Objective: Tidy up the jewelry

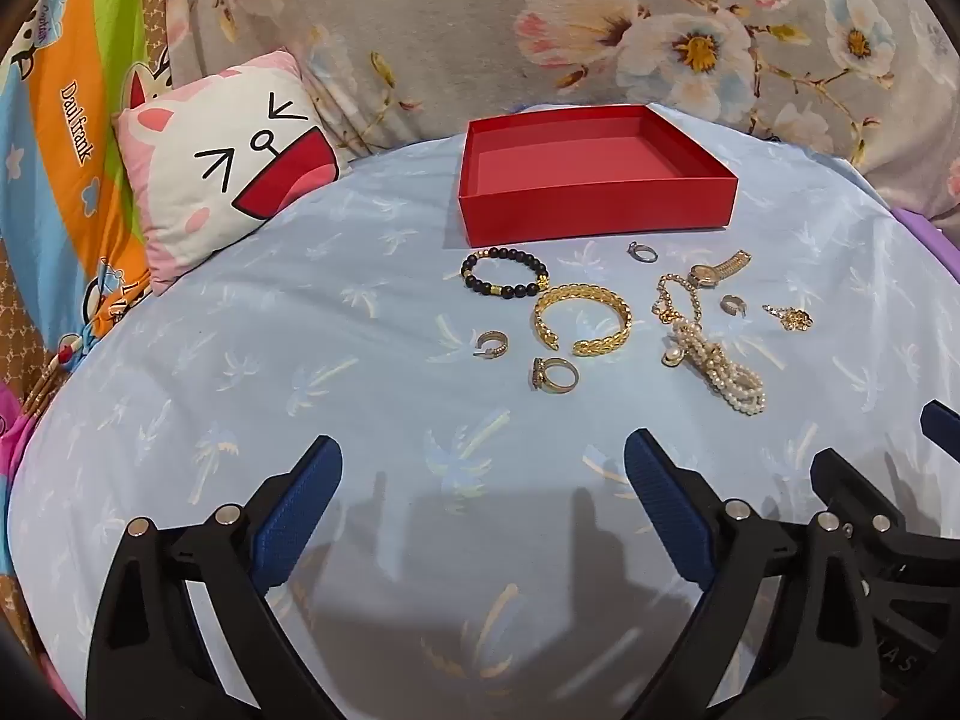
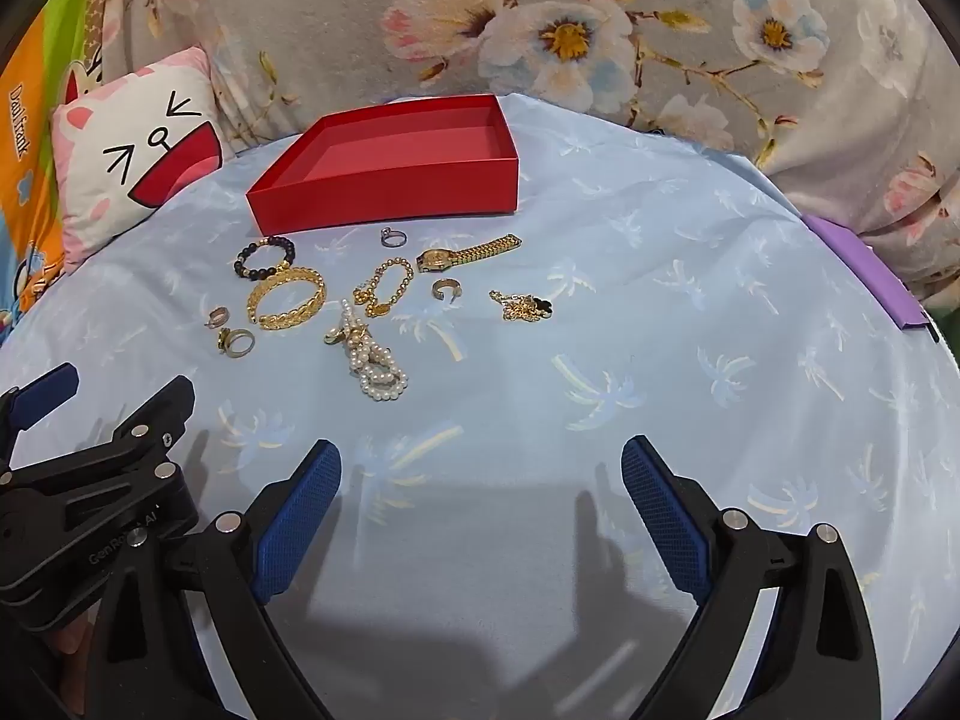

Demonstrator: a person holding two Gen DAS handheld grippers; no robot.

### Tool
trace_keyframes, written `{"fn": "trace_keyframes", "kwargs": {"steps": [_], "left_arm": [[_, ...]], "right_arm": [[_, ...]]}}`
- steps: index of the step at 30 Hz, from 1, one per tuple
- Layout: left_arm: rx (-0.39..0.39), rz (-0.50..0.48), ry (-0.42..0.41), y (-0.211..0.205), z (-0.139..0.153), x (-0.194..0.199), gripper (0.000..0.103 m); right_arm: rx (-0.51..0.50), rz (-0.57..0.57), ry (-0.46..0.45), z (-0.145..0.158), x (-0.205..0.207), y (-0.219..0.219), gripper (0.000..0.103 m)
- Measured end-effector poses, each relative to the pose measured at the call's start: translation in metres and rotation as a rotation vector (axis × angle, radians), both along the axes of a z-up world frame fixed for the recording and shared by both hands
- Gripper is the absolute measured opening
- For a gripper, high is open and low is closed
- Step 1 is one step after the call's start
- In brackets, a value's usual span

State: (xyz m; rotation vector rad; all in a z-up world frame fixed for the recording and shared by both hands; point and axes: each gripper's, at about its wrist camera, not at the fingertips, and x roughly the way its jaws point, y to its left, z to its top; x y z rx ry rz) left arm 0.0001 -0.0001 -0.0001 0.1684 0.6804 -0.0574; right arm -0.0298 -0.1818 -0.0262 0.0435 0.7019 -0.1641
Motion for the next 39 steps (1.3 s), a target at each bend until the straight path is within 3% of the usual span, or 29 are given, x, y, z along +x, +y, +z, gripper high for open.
{"fn": "trace_keyframes", "kwargs": {"steps": [39], "left_arm": [[0.002,0.000,-0.003,0.0035,0.0040,-0.0013,0.093]], "right_arm": [[-0.005,-0.001,-0.001,-0.0007,0.0003,0.0008,0.093]]}}
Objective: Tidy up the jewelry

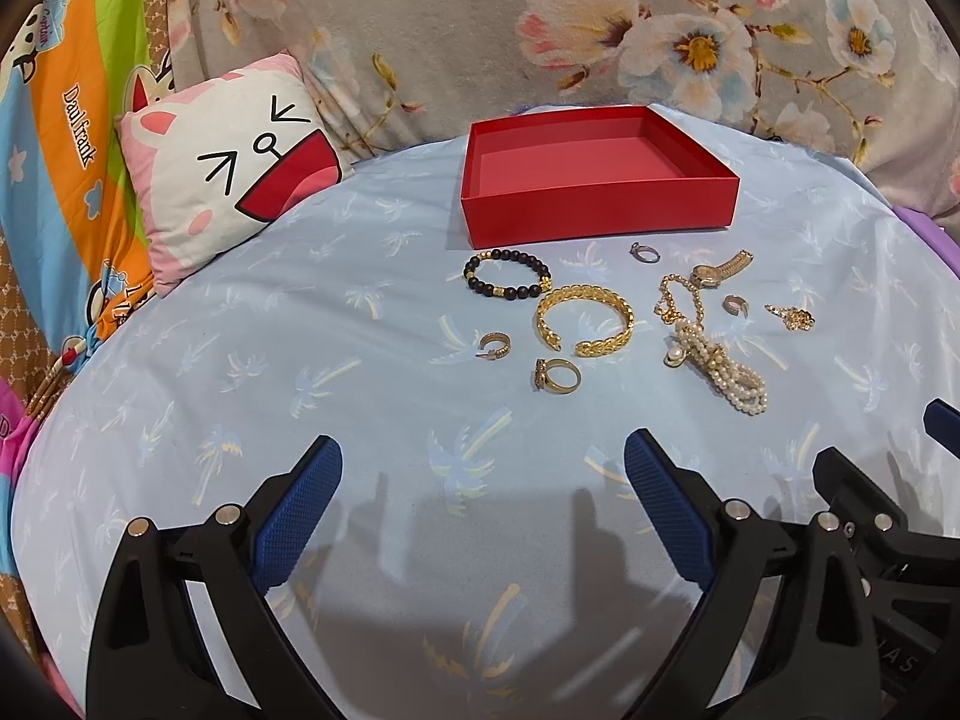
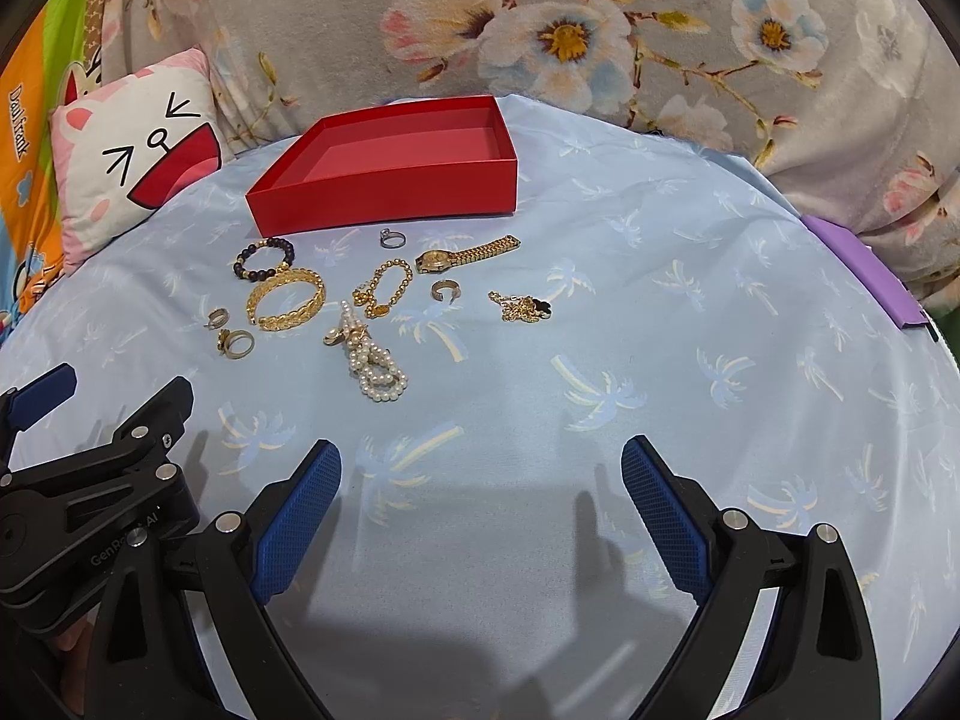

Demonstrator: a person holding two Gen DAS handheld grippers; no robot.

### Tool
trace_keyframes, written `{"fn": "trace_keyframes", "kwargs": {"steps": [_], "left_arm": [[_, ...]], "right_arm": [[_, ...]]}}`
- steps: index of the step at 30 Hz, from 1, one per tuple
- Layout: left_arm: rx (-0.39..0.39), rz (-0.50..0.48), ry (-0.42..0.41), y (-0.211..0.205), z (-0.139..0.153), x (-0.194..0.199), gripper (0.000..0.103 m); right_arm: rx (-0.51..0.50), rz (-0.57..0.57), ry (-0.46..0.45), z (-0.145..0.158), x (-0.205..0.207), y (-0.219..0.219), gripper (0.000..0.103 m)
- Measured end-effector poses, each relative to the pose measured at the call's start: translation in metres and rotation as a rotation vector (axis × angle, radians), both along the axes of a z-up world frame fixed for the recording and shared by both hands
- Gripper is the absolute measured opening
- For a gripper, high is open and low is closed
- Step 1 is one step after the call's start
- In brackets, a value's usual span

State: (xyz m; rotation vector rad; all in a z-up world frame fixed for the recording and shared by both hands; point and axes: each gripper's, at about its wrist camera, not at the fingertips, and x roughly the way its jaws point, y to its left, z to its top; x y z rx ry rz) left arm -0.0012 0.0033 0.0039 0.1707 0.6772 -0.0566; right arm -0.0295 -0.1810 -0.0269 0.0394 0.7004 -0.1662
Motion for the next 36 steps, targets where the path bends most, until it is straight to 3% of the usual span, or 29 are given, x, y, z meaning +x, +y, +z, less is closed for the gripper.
{"fn": "trace_keyframes", "kwargs": {"steps": [36], "left_arm": [[0.003,0.002,-0.003,0.0009,-0.0012,0.0008,0.093]], "right_arm": [[0.000,0.000,0.001,0.0002,0.0002,-0.0001,0.093]]}}
